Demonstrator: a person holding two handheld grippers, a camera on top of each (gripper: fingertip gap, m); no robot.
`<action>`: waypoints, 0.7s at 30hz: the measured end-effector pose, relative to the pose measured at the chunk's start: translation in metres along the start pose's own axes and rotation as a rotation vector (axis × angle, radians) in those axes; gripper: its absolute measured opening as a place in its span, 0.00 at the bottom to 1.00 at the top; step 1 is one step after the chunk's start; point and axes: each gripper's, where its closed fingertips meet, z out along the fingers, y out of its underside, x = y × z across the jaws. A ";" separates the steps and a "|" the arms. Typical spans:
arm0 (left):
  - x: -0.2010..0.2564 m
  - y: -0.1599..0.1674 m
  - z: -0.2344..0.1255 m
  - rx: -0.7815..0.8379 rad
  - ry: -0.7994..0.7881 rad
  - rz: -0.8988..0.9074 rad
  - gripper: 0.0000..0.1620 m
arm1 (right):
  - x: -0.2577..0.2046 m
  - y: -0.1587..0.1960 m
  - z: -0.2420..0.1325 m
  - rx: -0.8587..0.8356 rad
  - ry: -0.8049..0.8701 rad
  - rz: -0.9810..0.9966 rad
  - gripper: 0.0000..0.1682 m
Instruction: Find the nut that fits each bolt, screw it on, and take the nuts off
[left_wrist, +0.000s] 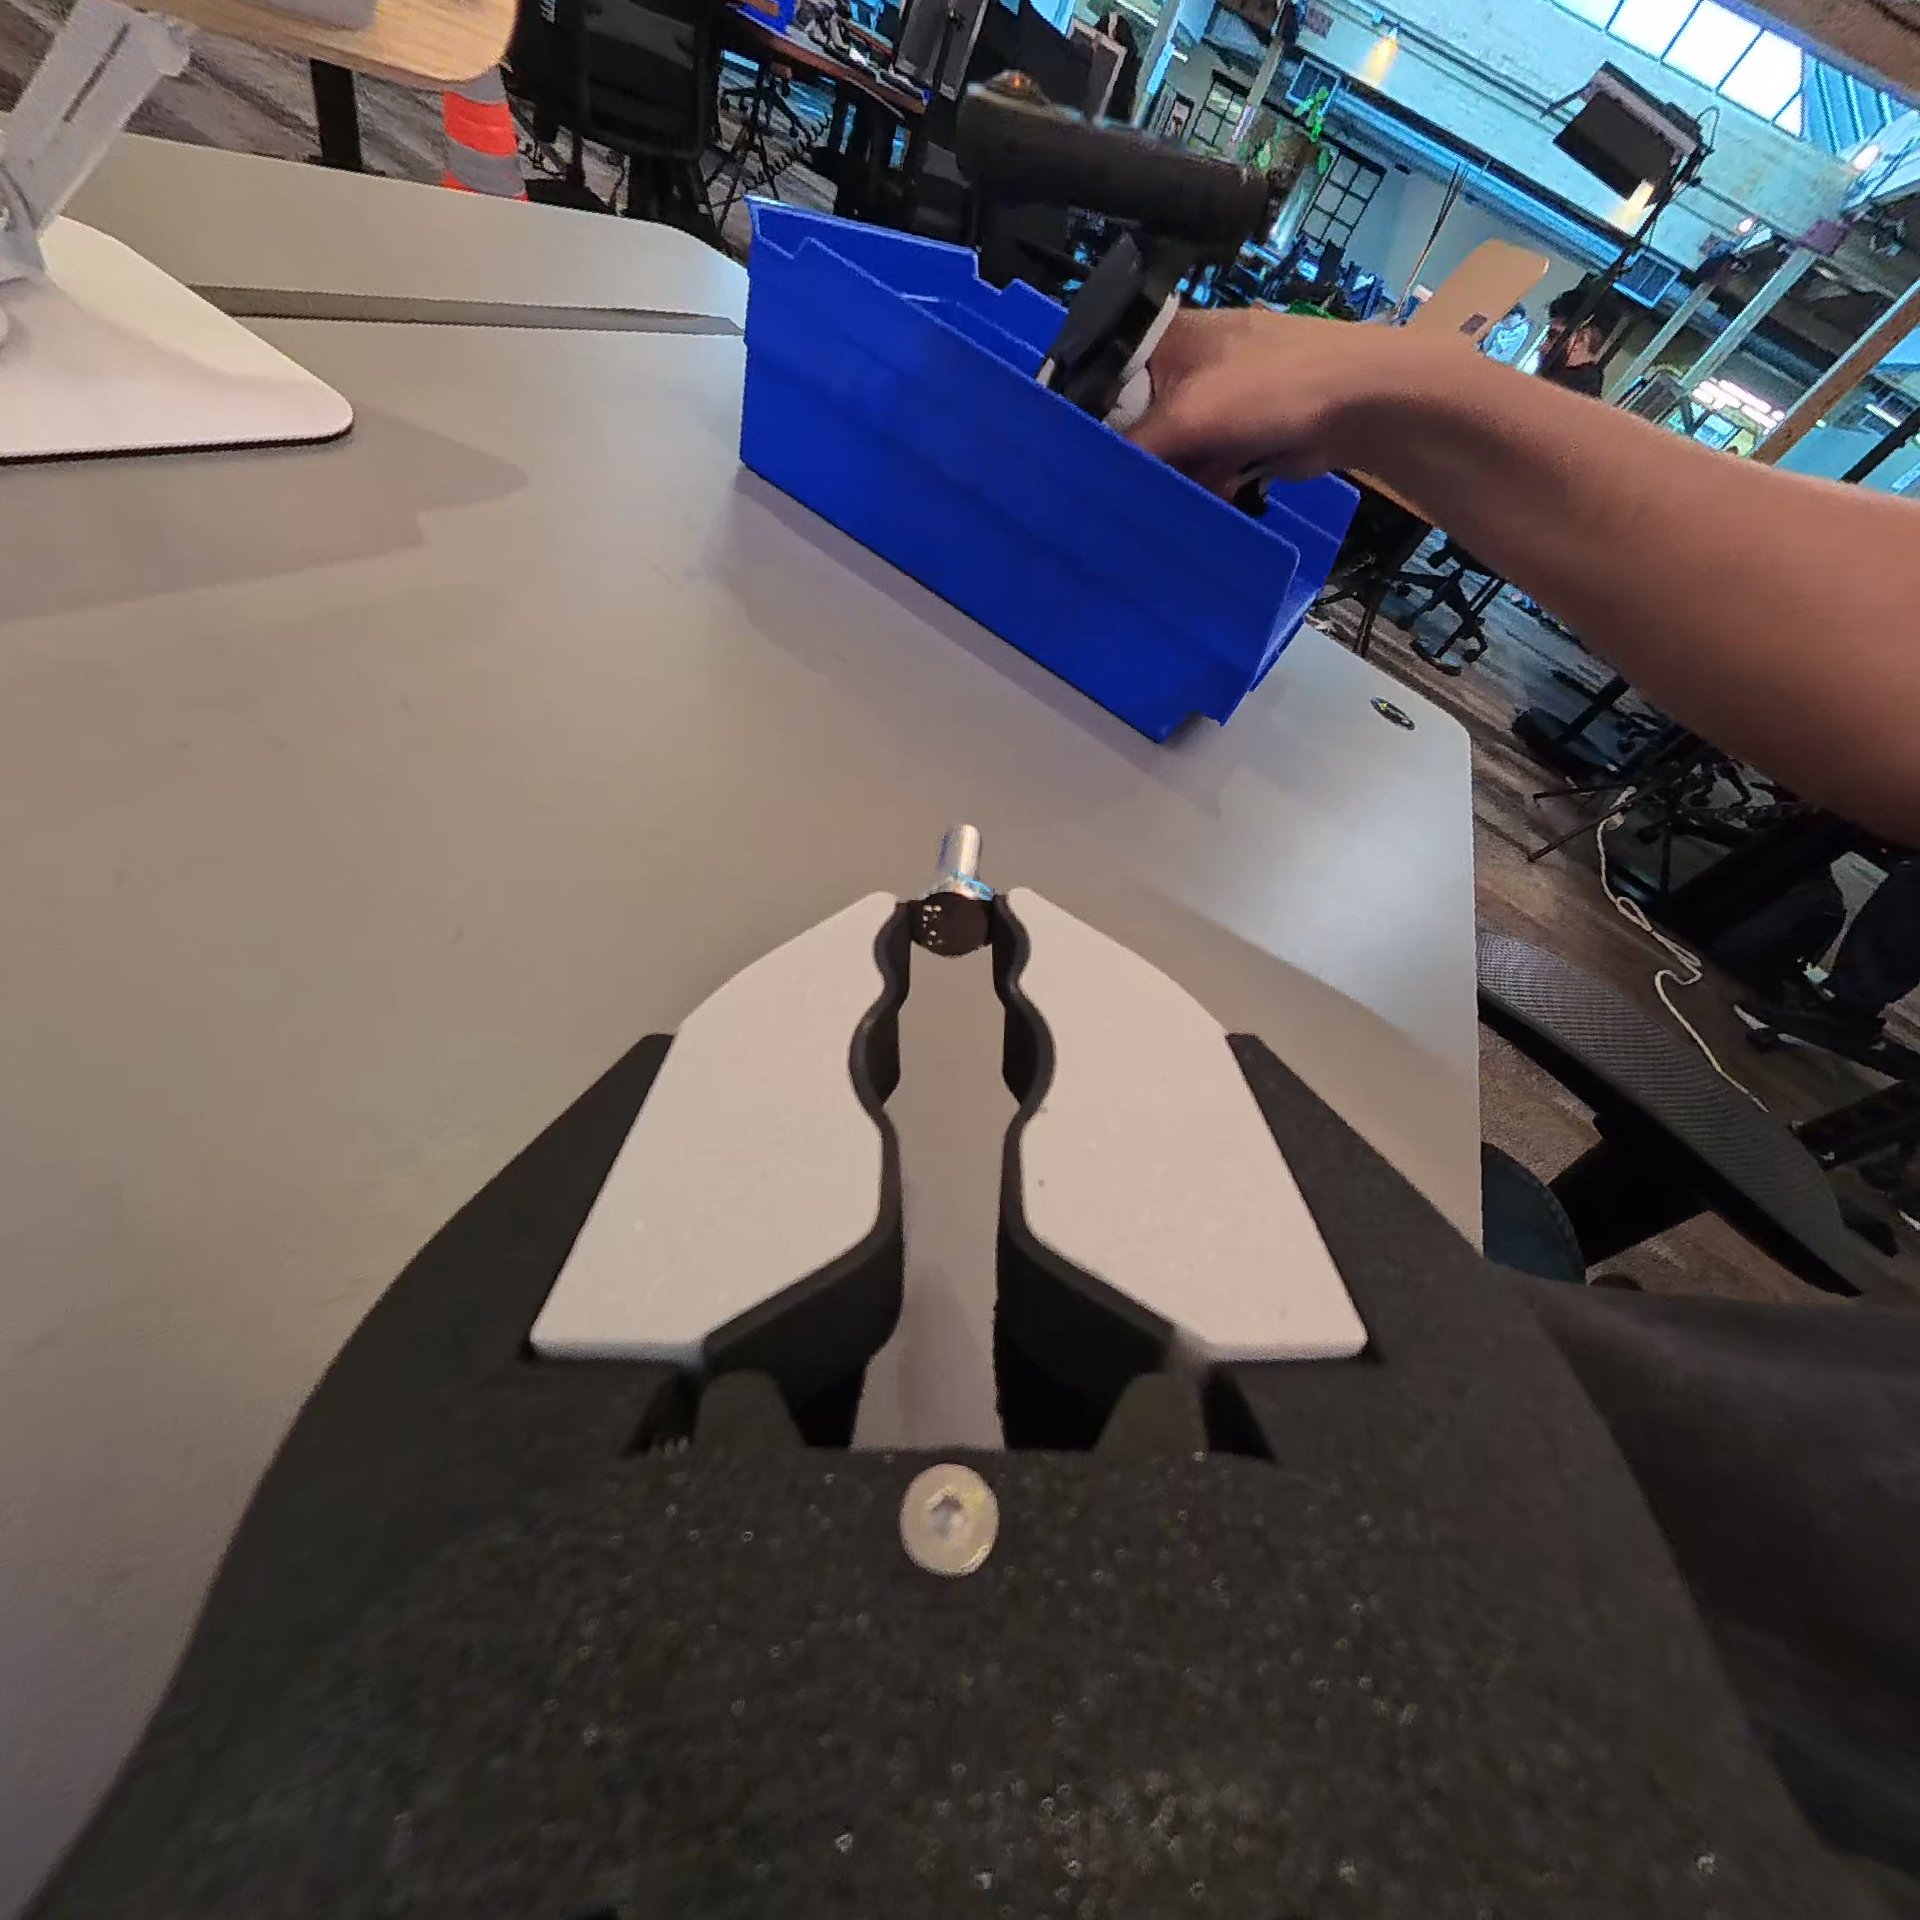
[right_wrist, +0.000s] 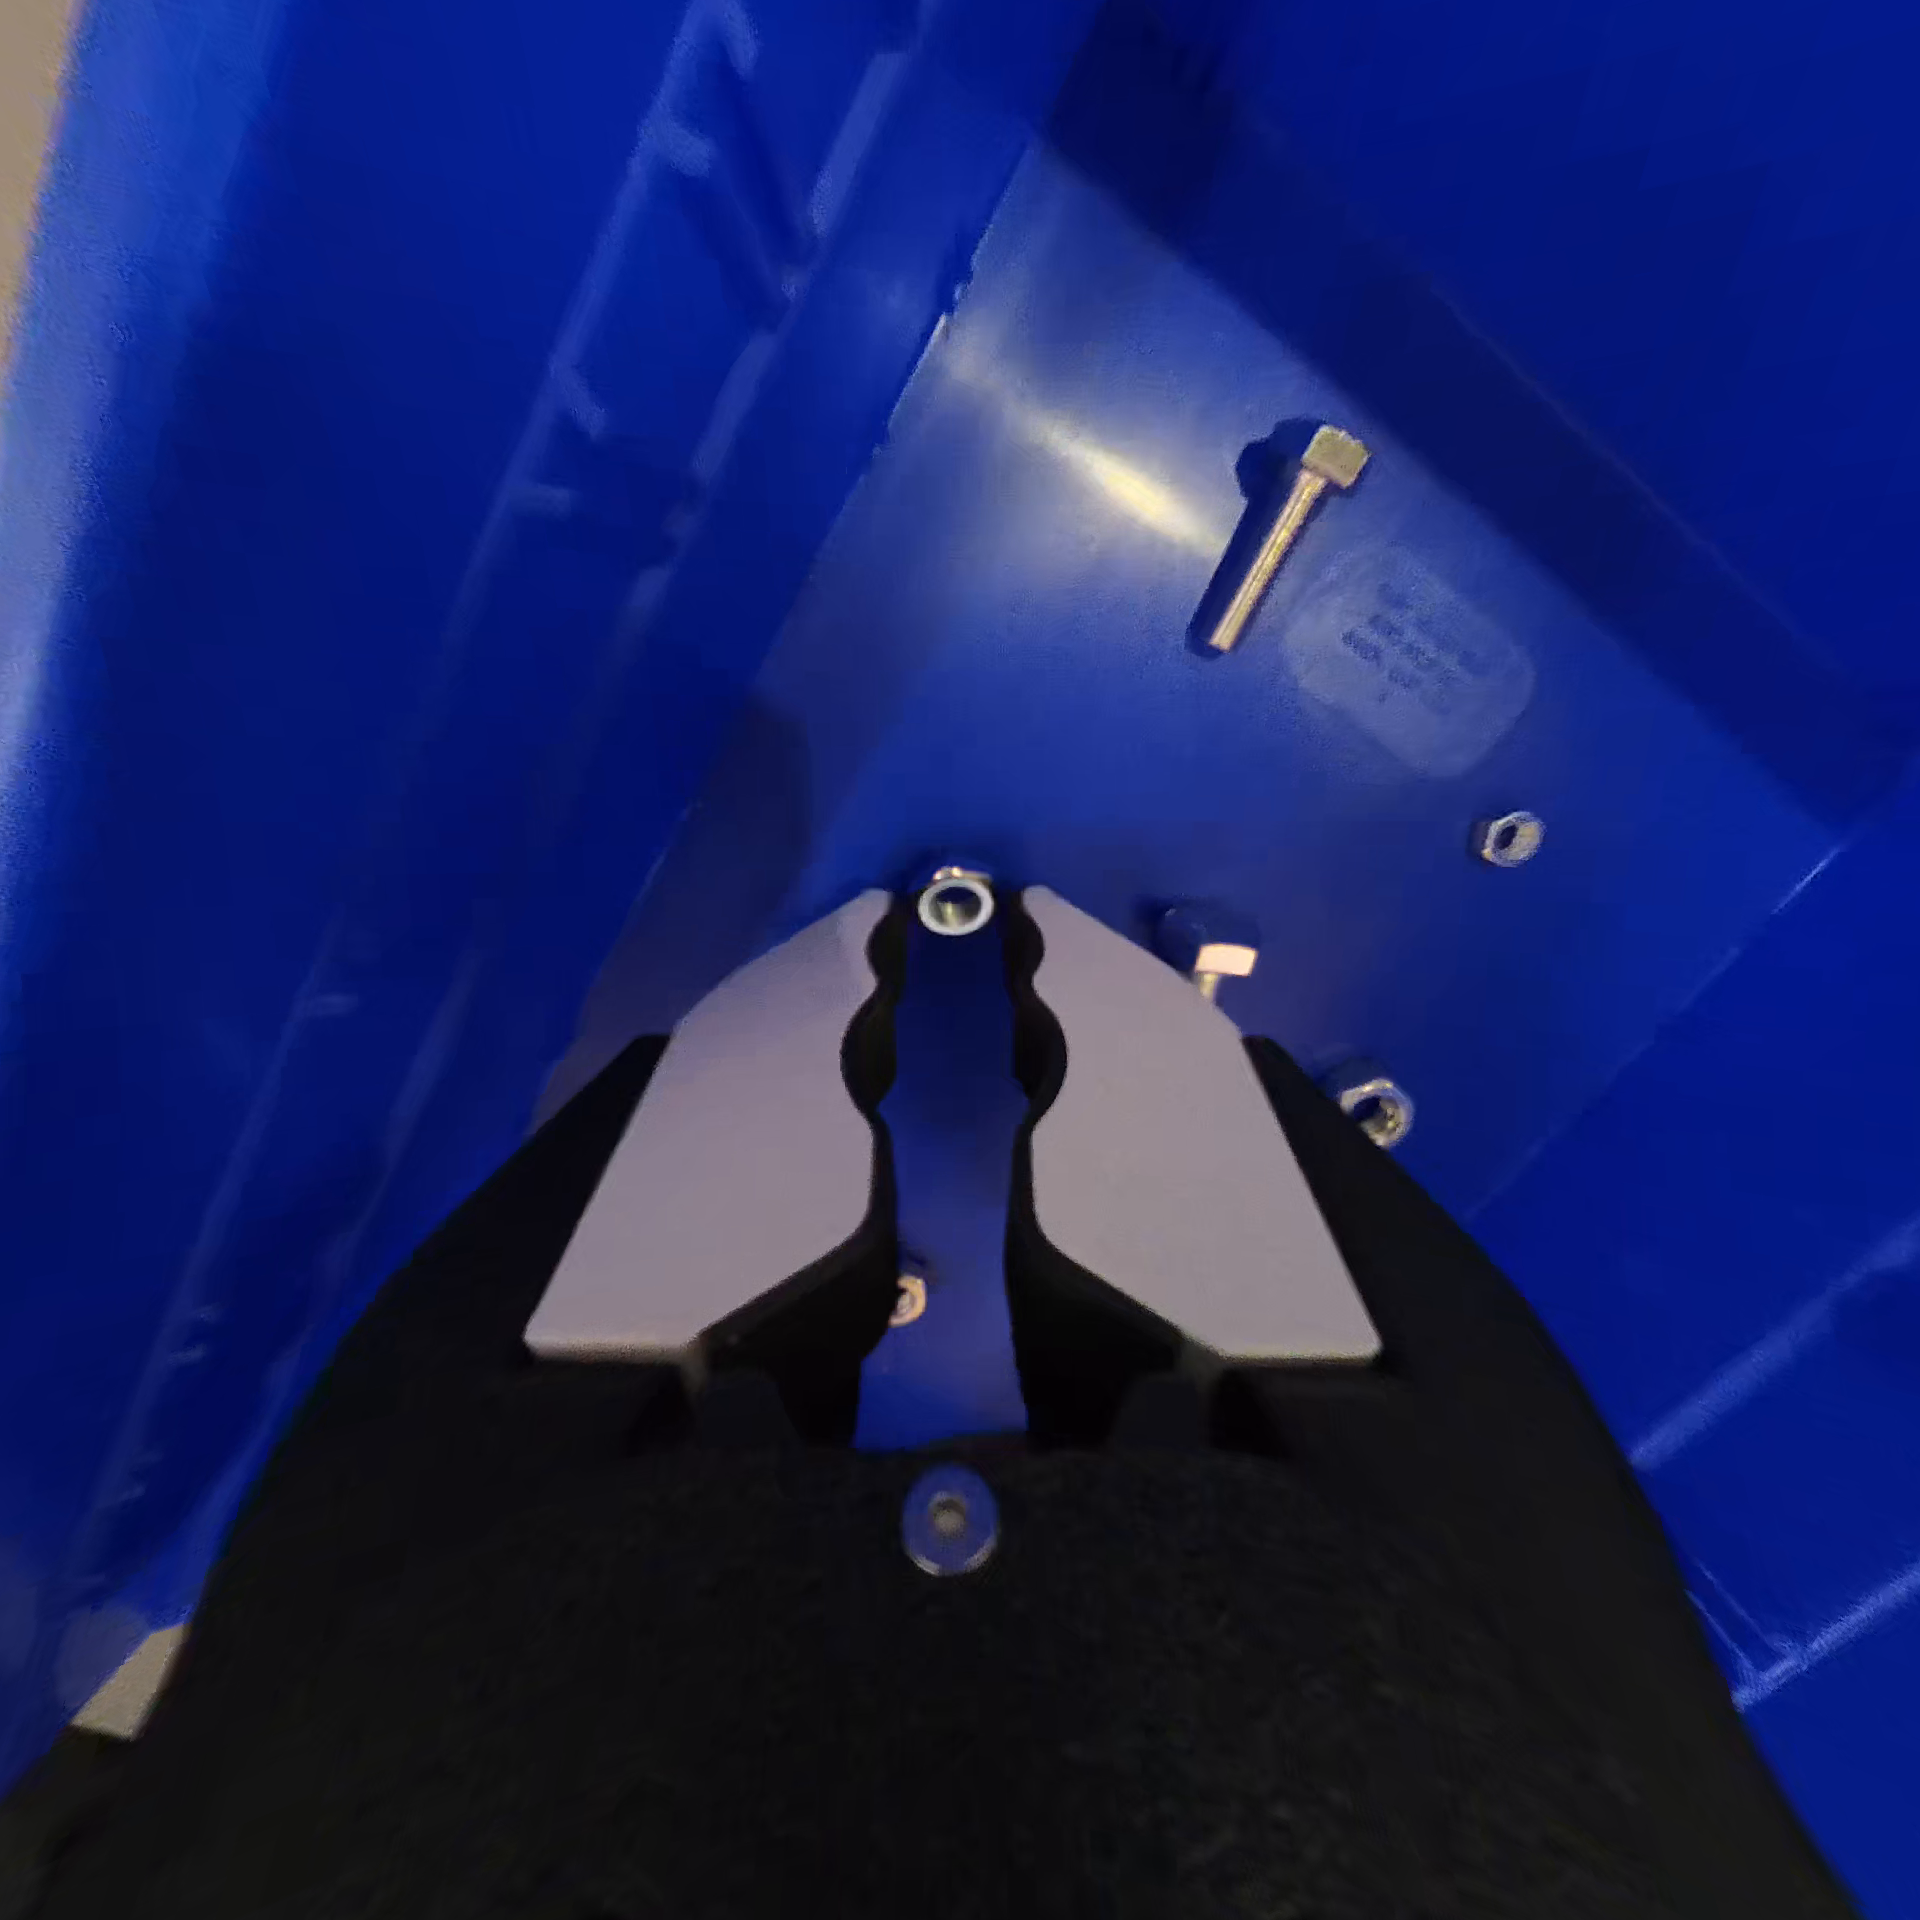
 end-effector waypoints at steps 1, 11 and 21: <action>0.001 0.000 0.000 -0.003 -0.002 0.006 0.09 | 0.001 -0.002 -0.001 0.022 -0.003 0.009 0.17; 0.005 0.003 0.002 -0.023 0.028 0.011 0.09 | -0.119 -0.023 -0.224 1.154 -0.536 0.105 0.17; 0.065 0.010 -0.004 -0.039 0.403 0.028 0.09 | -0.336 -0.004 -0.115 1.016 -0.871 -0.324 0.15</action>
